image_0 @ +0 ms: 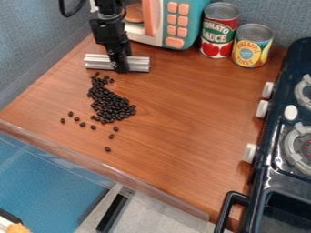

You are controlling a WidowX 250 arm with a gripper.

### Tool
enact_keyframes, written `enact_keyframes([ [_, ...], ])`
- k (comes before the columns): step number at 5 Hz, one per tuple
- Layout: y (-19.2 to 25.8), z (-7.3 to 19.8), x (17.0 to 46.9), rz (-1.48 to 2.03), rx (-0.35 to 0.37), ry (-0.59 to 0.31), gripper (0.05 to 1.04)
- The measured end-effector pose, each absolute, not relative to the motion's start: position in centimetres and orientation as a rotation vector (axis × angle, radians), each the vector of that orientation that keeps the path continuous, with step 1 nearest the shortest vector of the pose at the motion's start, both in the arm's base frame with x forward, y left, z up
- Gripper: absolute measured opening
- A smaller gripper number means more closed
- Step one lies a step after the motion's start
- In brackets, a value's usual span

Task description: Sweep into pile

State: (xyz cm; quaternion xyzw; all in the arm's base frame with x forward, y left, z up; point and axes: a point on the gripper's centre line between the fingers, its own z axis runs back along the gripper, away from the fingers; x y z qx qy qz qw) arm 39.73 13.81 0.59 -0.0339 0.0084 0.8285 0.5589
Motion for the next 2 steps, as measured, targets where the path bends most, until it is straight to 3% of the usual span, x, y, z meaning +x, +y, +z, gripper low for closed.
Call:
enact_keyframes([
  [2,14.7,0.8,36.9,2.027,-0.092,0.089,0.388],
])
